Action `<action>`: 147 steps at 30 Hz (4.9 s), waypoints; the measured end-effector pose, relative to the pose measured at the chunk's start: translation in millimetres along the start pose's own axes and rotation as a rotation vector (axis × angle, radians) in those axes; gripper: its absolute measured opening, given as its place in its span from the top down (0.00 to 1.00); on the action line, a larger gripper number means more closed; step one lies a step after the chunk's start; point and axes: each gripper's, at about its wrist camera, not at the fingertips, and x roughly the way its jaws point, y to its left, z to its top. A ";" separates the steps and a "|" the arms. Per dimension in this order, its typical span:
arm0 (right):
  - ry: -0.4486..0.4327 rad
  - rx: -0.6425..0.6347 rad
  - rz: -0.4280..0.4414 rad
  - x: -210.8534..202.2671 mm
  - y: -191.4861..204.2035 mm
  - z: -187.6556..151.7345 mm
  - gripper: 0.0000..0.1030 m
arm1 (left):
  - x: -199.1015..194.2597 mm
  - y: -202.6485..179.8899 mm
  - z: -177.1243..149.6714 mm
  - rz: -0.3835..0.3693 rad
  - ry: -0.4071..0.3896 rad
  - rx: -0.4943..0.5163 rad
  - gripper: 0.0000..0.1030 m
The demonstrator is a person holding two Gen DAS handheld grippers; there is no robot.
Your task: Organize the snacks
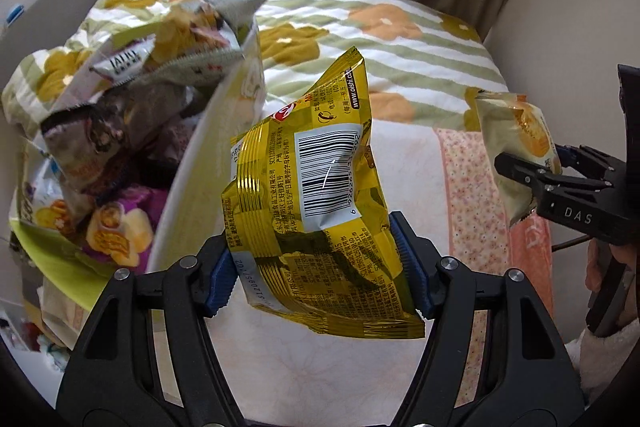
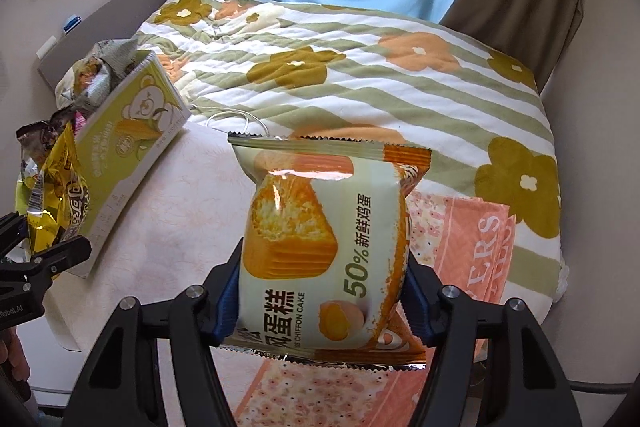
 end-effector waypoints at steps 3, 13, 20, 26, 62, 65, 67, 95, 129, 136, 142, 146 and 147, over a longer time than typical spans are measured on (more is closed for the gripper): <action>-0.034 -0.020 0.020 -18.8 23.2 10.9 0.39 | -31.2 16.6 11.4 0.002 -0.058 0.006 0.36; -0.159 -0.044 0.057 -58.8 128.6 45.5 0.39 | -88.3 107.9 54.1 0.010 -0.171 0.056 0.36; -0.170 0.000 0.059 -49.5 196.2 61.7 0.39 | -84.4 189.1 88.8 0.022 -0.164 0.116 0.36; -0.143 0.067 0.032 -30.6 240.9 62.8 0.39 | -48.6 240.2 107.0 -0.005 -0.080 0.210 0.36; -0.138 0.274 0.009 -8.5 309.6 39.8 0.00 | -50.1 323.6 60.4 -0.044 -0.041 0.136 0.00; -0.115 0.252 -0.052 -6.6 311.8 28.9 0.00 | -46.0 322.4 52.7 -0.050 -0.030 0.137 0.00; -0.115 0.255 -0.050 -9.3 311.0 21.5 0.00 | -46.5 319.4 48.2 -0.049 -0.030 0.143 0.00; -0.412 0.238 -0.257 -215.3 274.8 -95.6 0.00 | -263.1 187.5 -83.0 0.009 -0.412 0.151 0.00; -0.473 0.252 -0.310 -239.9 272.1 -125.6 0.00 | -281.3 172.5 -111.3 0.005 -0.458 0.170 0.00; -0.474 0.252 -0.311 -239.9 272.2 -125.9 0.00 | -279.5 173.4 -110.3 0.007 -0.453 0.168 0.00; -0.473 0.254 -0.313 -239.2 271.6 -125.5 0.00 | -279.2 173.0 -110.4 0.010 -0.455 0.169 0.00; -0.473 0.255 -0.314 -239.4 271.6 -125.6 0.00 | -278.6 172.0 -110.8 0.008 -0.453 0.167 0.00; -0.473 0.257 -0.314 -239.0 271.3 -125.4 0.00 | -278.6 171.8 -110.9 0.009 -0.454 0.167 0.00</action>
